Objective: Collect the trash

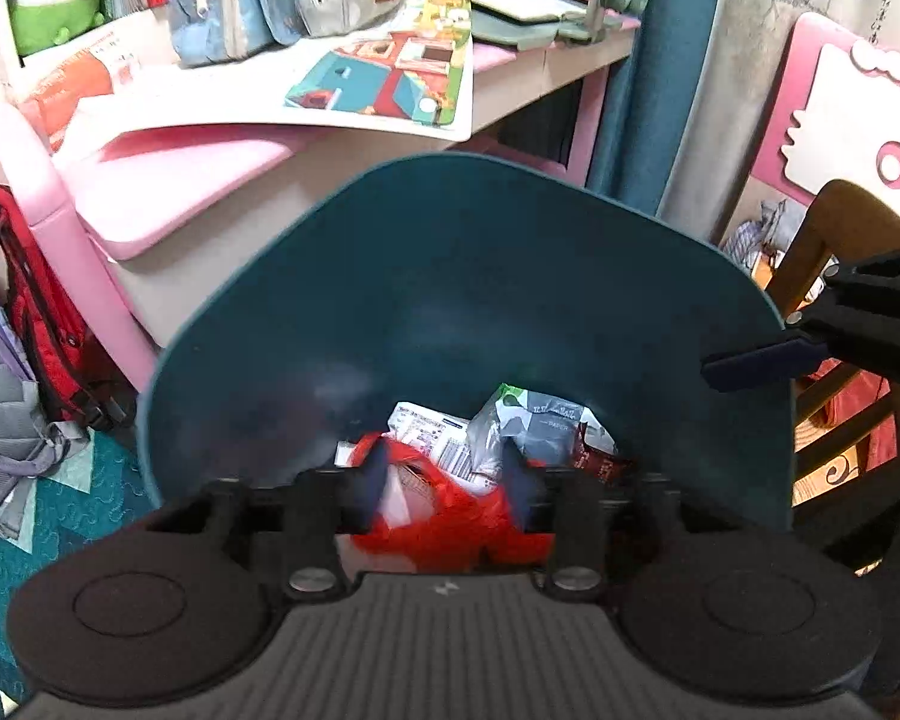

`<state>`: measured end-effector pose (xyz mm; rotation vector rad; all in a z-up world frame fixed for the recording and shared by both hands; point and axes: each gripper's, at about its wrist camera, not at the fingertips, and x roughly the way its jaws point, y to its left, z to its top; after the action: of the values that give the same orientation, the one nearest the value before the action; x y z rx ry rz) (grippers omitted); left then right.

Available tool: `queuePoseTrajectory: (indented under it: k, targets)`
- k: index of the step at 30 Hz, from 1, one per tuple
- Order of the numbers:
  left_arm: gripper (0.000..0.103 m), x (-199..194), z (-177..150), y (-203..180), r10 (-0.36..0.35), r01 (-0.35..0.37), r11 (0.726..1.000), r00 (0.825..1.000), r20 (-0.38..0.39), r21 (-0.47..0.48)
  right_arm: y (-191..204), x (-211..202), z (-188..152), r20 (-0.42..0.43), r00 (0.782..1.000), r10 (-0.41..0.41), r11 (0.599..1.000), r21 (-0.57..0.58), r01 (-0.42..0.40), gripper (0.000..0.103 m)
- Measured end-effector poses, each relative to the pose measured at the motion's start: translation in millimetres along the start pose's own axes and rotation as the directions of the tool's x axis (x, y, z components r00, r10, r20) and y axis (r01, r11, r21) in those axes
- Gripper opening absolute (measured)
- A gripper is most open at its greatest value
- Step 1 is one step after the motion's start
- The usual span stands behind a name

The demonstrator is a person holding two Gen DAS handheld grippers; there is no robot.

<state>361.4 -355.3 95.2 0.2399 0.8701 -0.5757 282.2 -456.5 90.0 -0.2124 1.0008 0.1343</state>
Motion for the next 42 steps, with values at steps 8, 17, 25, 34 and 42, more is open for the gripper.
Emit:
queuePoseTrajectory:
  k: [8,17,25,34,42]
  targets:
    - [0.069,-44.8,-13.3,7.7,-0.018,0.021,0.999,0.995,0.097,-0.030,8.8,-33.0,-18.3,0.081,0.997,-0.018,0.999,0.049,0.014,0.082]
    - [0.078,-101.4,-39.9,10.7,-0.037,0.047,0.998,0.981,0.190,-0.047,31.7,-82.1,-49.5,0.223,0.974,-0.027,0.997,0.082,0.009,0.086]
    - [0.081,-141.1,-67.2,15.6,-0.051,0.068,0.996,0.966,0.254,-0.058,53.4,-119.2,-76.1,0.332,0.943,-0.025,0.995,0.100,-0.009,0.092]
    - [0.098,-178.1,-94.3,15.0,-0.054,0.073,0.997,0.936,0.347,-0.040,56.2,-152.0,-97.9,0.441,0.896,-0.047,0.987,0.159,-0.026,0.096]
    - [0.103,-196.9,-110.9,15.1,-0.065,0.093,0.994,0.917,0.395,-0.052,58.0,-166.0,-117.5,0.494,0.868,-0.050,0.980,0.190,-0.052,0.097]
